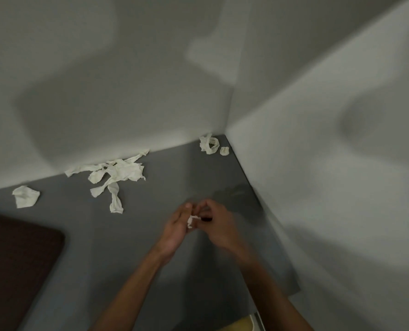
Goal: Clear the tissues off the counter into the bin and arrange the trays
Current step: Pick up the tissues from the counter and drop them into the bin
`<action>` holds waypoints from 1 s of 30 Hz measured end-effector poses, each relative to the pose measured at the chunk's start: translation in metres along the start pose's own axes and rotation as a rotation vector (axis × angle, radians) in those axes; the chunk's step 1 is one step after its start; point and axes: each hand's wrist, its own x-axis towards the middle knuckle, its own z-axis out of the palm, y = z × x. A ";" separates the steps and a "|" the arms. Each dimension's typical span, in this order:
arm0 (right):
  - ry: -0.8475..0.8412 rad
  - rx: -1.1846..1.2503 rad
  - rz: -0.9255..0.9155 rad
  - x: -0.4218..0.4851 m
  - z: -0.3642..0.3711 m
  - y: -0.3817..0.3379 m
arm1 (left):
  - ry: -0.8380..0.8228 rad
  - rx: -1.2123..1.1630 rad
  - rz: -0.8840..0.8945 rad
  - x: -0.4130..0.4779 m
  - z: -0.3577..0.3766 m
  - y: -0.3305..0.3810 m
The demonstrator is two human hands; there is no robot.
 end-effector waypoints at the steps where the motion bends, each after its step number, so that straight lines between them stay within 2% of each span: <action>1: 0.018 0.007 -0.011 0.000 -0.001 -0.008 | -0.035 -0.151 -0.065 -0.001 0.005 0.005; 4: 0.147 -0.065 -0.074 0.003 0.001 -0.026 | -0.030 -0.466 -0.166 0.001 0.010 0.017; 7: 0.236 -0.174 -0.165 0.007 0.008 -0.033 | 0.030 -0.492 -0.174 0.007 0.010 0.024; 8: 0.212 -0.203 -0.204 0.010 0.011 -0.034 | 0.055 -0.464 -0.171 0.010 0.008 0.025; 12: -0.080 -0.365 -0.365 0.024 0.004 -0.041 | 0.210 -0.232 -0.171 0.019 -0.008 0.026; 14: -0.048 -0.338 -0.275 0.045 -0.007 -0.039 | 0.258 -0.124 -0.163 0.021 -0.016 0.027; 17: 0.211 -0.438 -0.124 0.105 -0.027 -0.020 | 0.289 0.002 -0.167 0.021 -0.029 0.026; 19: 0.285 -0.522 -0.051 0.146 -0.040 -0.010 | 0.313 0.071 -0.171 0.019 -0.038 0.027; 22: 0.282 -0.648 0.003 0.194 -0.059 0.002 | 0.331 0.093 -0.187 0.013 -0.048 0.029; 25: 0.225 -0.783 -0.056 0.218 -0.062 0.026 | 0.300 0.086 -0.215 0.005 -0.055 0.026; 28: 0.112 -0.951 -0.073 0.211 -0.048 0.044 | 0.275 0.069 -0.224 -0.004 -0.061 0.021; 30: 0.126 -0.906 -0.057 0.190 -0.036 0.050 | 0.262 0.081 -0.218 -0.012 -0.062 0.018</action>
